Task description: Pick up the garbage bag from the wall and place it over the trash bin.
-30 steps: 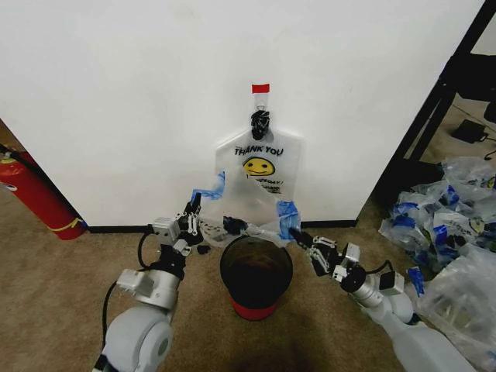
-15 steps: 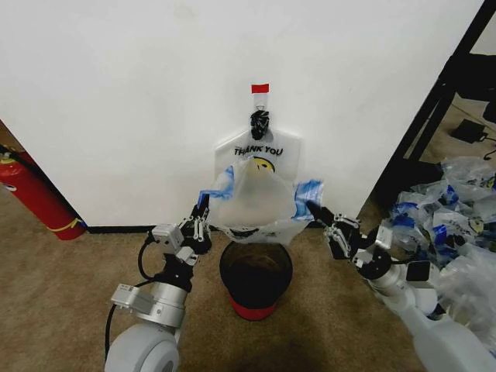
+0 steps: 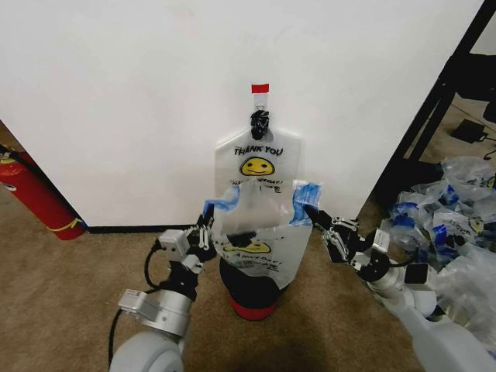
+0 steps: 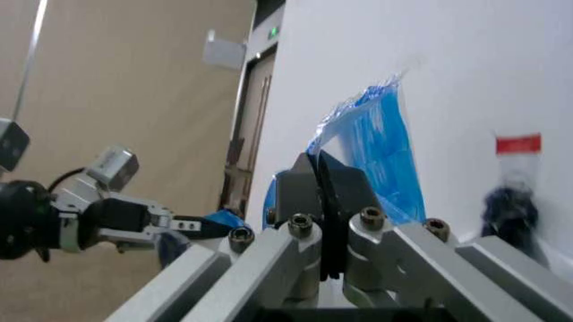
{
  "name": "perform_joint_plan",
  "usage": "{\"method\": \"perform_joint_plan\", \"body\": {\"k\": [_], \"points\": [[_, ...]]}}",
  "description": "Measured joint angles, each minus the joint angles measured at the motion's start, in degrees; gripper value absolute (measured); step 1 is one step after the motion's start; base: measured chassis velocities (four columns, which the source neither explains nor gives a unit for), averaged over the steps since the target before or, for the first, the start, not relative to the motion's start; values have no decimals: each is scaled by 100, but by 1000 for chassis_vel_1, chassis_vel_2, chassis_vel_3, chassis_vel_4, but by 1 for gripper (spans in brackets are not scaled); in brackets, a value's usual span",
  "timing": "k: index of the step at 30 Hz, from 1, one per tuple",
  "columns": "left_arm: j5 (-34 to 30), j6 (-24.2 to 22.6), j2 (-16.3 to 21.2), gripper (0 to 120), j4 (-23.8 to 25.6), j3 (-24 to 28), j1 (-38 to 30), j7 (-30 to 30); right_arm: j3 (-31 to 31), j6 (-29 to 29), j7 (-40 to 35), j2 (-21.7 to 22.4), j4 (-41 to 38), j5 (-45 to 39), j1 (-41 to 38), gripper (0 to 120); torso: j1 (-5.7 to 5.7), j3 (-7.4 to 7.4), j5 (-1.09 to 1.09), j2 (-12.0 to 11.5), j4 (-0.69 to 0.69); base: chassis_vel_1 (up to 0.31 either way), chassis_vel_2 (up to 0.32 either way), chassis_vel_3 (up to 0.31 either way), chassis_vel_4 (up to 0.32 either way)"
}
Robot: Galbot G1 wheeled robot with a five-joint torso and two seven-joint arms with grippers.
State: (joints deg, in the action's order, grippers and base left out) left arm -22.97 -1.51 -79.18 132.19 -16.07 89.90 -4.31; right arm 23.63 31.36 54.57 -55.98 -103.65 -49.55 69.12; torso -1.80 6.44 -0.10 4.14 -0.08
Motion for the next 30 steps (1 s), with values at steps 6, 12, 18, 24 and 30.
{"method": "perform_joint_plan", "body": {"k": [6,12,18,24,30], "points": [[7,148,-35,0,-634,27,-144,-51,-207,90,-13,-54,563,168,-65,0,0,0,0,0,1,0,0,0,0],[119,345,77,0,-1323,106,-373,-109,-409,304,-2,-160,1138,432,61,0,0,0,-1,0,-3,0,0,0,0],[223,395,254,0,-1591,210,-398,-280,-530,252,472,-77,1556,548,242,0,0,0,0,0,-3,0,0,0,0],[374,365,425,0,-1542,169,-184,-405,-490,-222,1202,284,1515,369,415,0,0,-1,-2,0,1,0,0,0,0],[694,162,799,0,-1253,119,205,-678,-406,-687,1974,589,1541,367,680,0,0,-1,1,0,-1,0,0,0,0]]}}
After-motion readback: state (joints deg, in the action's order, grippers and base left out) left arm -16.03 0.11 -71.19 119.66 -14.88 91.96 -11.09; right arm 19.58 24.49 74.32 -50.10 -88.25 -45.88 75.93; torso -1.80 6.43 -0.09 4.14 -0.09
